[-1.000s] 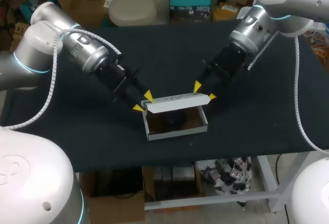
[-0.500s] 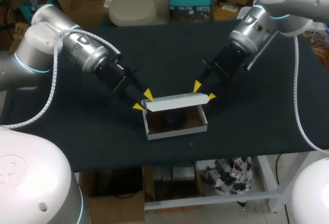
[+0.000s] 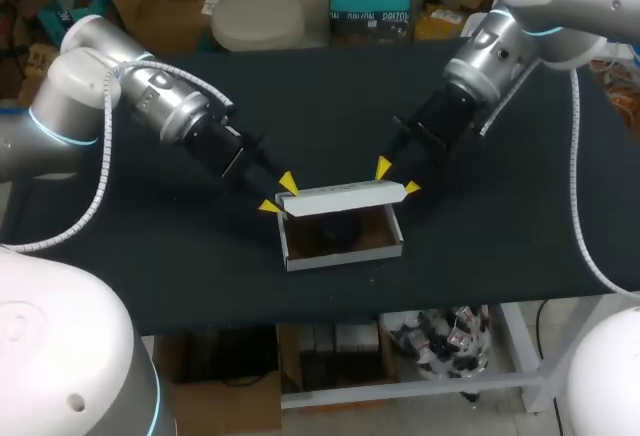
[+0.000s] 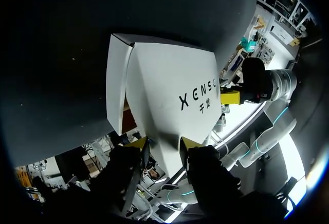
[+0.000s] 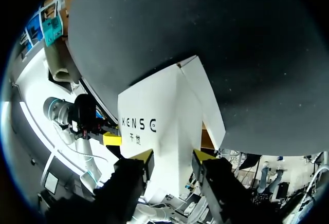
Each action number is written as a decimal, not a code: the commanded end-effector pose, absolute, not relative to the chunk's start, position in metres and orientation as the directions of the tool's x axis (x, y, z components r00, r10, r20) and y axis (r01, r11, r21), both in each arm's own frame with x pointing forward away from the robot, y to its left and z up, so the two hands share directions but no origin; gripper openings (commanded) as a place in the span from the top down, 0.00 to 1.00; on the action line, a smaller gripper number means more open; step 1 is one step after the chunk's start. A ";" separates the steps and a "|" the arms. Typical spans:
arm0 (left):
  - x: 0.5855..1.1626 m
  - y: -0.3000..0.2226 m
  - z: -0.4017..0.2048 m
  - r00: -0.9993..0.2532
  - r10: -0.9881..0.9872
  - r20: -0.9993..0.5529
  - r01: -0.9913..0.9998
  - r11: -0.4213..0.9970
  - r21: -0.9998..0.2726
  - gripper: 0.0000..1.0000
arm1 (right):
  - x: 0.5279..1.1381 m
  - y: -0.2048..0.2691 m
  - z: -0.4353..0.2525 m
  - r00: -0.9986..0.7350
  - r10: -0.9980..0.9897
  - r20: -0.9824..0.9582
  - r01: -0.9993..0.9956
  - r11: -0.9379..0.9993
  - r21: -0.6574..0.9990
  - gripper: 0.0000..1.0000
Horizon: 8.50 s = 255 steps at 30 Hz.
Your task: Assemble the packaging by folding the flat box into shape, placing the metal phone stand inside, and closing the box properly
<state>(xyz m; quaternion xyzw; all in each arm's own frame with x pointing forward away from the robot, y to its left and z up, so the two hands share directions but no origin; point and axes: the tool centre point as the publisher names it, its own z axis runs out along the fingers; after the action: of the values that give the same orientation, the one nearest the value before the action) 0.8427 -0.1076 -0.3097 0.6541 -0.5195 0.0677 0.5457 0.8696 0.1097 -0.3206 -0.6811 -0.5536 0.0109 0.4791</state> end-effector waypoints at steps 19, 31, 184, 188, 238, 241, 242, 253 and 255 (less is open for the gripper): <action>0.850 -0.111 -0.316 0.498 -0.551 0.670 -0.743 0.127 0.657 0.63 | 0.874 0.113 -0.321 0.370 0.771 0.518 0.729 0.105 -0.677 0.45; 0.847 -0.108 -0.313 0.512 -0.514 0.688 -0.761 0.098 0.641 0.63 | 0.875 0.113 -0.321 0.364 0.774 0.518 0.724 0.115 -0.680 0.42; 0.837 -0.111 -0.338 0.362 -0.651 0.667 -0.843 0.076 0.532 0.64 | 0.864 0.110 -0.346 0.245 0.851 0.464 0.834 0.059 -0.548 0.49; 0.837 -0.110 -0.338 0.365 -0.650 0.667 -0.843 0.074 0.533 0.64 | 0.864 0.107 -0.344 0.243 0.855 0.459 0.837 0.055 -0.545 0.44; 0.835 -0.114 -0.333 0.370 -0.662 0.652 -0.829 0.082 0.554 0.67 | 0.866 0.106 -0.342 0.275 0.844 0.460 0.831 0.032 -0.555 0.42; 0.835 -0.114 -0.333 0.370 -0.660 0.653 -0.829 0.082 0.553 0.67 | 0.866 0.105 -0.344 0.275 0.845 0.459 0.832 0.031 -0.554 0.43; 0.835 -0.114 -0.333 0.371 -0.660 0.654 -0.829 0.082 0.553 0.67 | 0.866 0.105 -0.344 0.275 0.845 0.460 0.832 0.031 -0.554 0.42; 0.835 -0.115 -0.333 0.370 -0.660 0.654 -0.828 0.084 0.554 0.67 | 0.862 0.109 -0.346 0.275 0.837 0.472 0.832 0.039 -0.554 0.42; 0.835 -0.116 -0.333 0.369 -0.661 0.653 -0.828 0.086 0.555 0.67 | 0.862 0.110 -0.346 0.280 0.833 0.476 0.833 0.035 -0.552 0.42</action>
<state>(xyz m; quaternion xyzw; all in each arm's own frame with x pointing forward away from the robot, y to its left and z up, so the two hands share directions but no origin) 0.8334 -0.1126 -0.3338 0.6717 -0.5536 0.0896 0.4841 0.8638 0.1068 -0.3454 -0.6939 -0.6009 0.0027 0.3966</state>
